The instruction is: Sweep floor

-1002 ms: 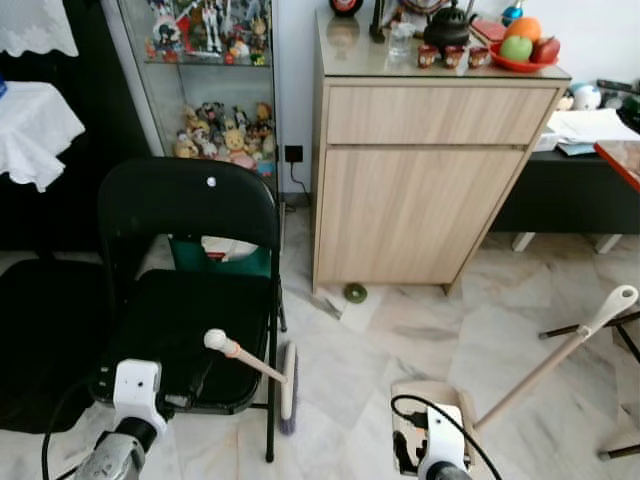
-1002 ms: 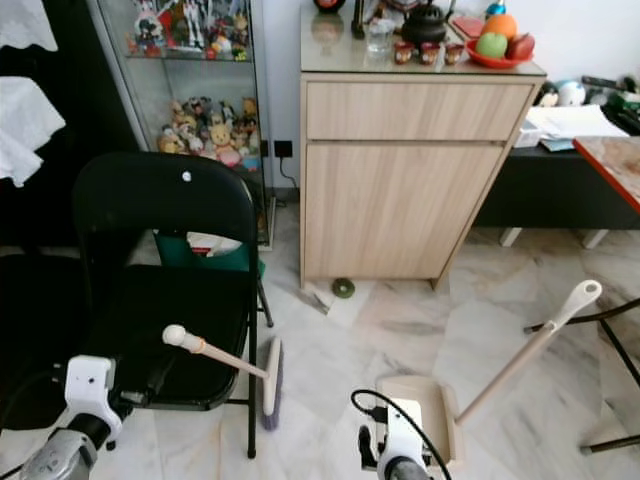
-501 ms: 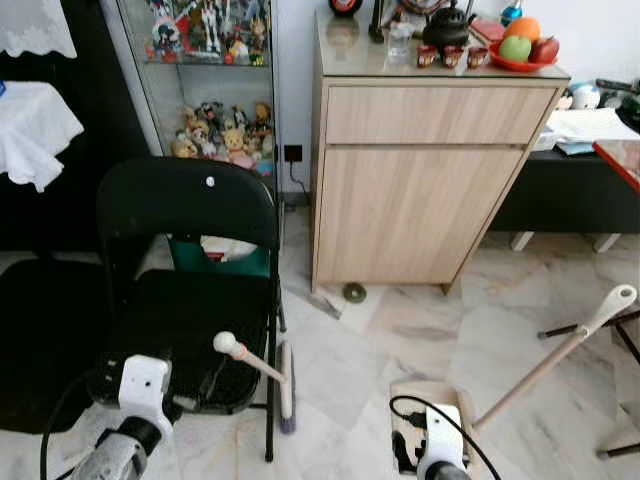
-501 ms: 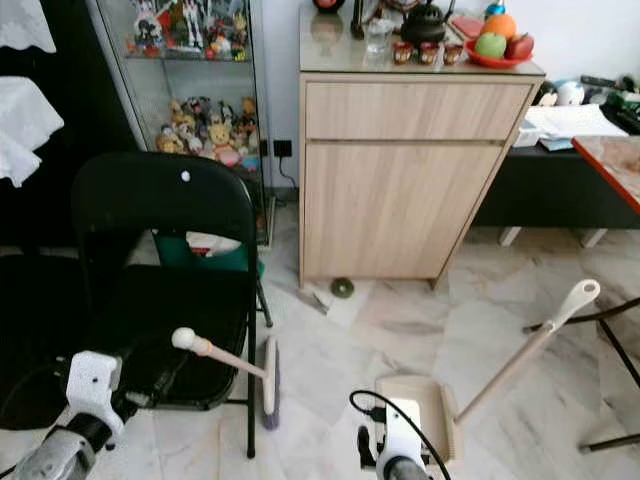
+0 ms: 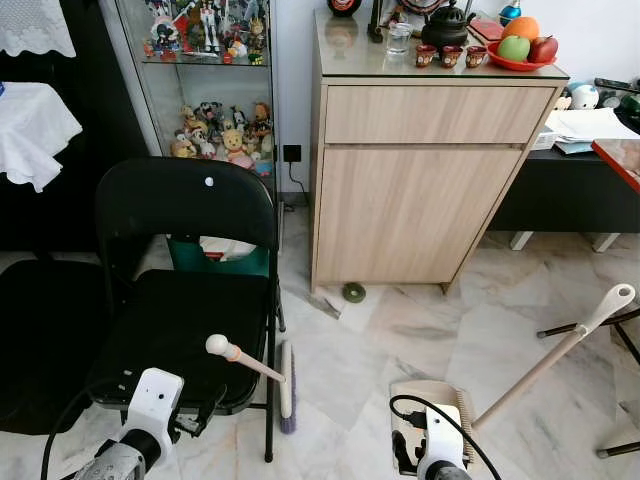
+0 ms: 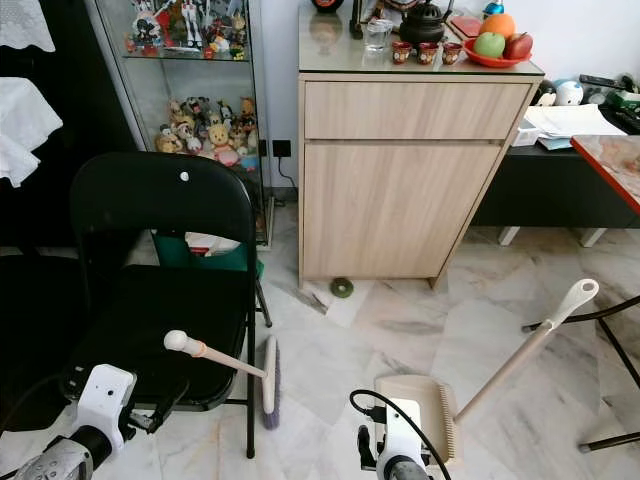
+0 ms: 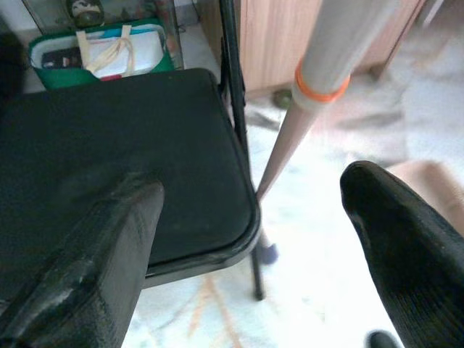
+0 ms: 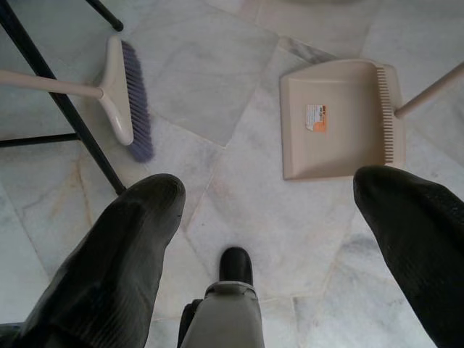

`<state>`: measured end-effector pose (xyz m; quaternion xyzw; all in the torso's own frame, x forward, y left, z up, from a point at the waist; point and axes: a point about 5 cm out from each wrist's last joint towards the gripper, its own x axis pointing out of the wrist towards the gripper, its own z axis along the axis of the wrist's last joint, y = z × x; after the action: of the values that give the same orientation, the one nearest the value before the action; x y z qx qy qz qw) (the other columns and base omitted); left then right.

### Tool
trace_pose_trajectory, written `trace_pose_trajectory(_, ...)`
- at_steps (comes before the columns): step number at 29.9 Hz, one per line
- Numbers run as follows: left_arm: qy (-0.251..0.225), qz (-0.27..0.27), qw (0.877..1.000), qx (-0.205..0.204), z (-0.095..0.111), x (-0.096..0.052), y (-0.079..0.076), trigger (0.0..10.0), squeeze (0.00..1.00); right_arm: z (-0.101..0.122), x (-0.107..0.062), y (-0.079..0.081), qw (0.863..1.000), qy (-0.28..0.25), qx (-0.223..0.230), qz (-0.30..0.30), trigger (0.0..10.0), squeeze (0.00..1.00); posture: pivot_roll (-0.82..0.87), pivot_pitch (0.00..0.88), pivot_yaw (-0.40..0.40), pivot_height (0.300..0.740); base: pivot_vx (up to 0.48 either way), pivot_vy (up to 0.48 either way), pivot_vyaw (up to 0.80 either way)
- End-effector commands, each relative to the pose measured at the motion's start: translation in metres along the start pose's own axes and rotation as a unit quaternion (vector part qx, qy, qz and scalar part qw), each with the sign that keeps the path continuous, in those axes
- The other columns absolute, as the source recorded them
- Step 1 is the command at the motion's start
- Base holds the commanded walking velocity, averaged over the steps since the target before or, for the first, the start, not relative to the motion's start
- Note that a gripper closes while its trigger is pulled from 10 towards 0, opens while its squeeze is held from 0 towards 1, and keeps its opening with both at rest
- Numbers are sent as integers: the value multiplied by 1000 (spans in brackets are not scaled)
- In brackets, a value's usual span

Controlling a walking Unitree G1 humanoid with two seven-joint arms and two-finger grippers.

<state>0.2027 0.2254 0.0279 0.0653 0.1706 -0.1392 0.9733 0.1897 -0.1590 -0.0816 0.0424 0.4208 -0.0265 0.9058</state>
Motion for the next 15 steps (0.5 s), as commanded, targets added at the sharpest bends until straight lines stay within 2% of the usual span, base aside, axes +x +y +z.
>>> trace_pose_trajectory(1, -2, -9, 1000, -15, 3, -2, 2, 10000, 0, -2, 0, 0, 1000, 7, -1, 0, 10000, 0, 4, 34, -50, 740, 0, 0, 0)
trace_pose_trajectory(11, -3, -5, 996, -88, 0, -3, 4, 10000, 0, -2, 0, 2, 1000, 10, -3, 3, 10000, 0, 7, 34, -49, 740, 0, 0, 0)
trace_pose_trajectory(15, -6, -12, 996, -92, 2, -2, 3, 10000, 0, -3, 0, 2, 1000, 11, -4, 2, 10000, 0, 9, 34, -48, 740, 0, 0, 0)
